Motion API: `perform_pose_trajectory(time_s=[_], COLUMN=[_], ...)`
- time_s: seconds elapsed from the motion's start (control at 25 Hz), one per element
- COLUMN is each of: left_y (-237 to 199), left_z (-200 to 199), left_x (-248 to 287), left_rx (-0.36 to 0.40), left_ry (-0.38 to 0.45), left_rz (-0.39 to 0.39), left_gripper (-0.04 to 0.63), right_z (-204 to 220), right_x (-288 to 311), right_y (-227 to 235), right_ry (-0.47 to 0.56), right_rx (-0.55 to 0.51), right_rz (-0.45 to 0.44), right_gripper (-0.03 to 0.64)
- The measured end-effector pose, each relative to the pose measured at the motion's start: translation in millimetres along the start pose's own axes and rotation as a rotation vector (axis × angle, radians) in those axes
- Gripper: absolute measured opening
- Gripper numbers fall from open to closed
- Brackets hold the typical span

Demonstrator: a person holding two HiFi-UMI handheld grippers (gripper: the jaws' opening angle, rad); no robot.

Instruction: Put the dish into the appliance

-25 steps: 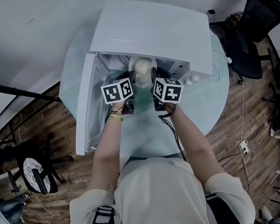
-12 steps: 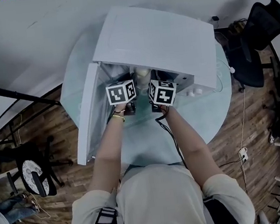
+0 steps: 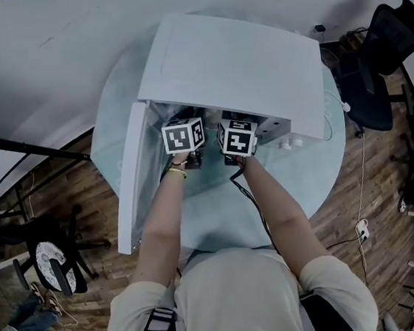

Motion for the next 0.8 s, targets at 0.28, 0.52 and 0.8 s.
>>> perform_pose_trajectory(time_s=[0.28, 0.52, 0.8], left_y=[-0.2, 2.2, 4.9], left_z=[-9.4, -16.0, -9.1], left_x=[8.0, 3.4, -7.2], left_rx=[0.089, 0.082, 0.082], left_ry=[0.028, 0.059, 0.057], left_rz=[-0.005, 0.001, -0.005], left_gripper=[0.116, 0.123, 0.123], right_z=[-10.8, -13.1, -10.1], right_x=[5.0, -1.4, -12.4], right_y=[-5.4, -10.2, -7.2], right_ry=[0.070, 0.084, 0.092], right_rx=[-0.092, -0.117, -0.103], right_rz=[0.005, 0.006, 0.018], right_gripper=[0.103, 0.109, 0.109])
Point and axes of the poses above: the fingertips, and each gripper's own axes: x forward along the fingers, y to its right, z out of its underside, the point moved 10 cm from there along -x, backward along the fingers, and after that the axes turned 10 degrees about -x, right-handed, at the moved point
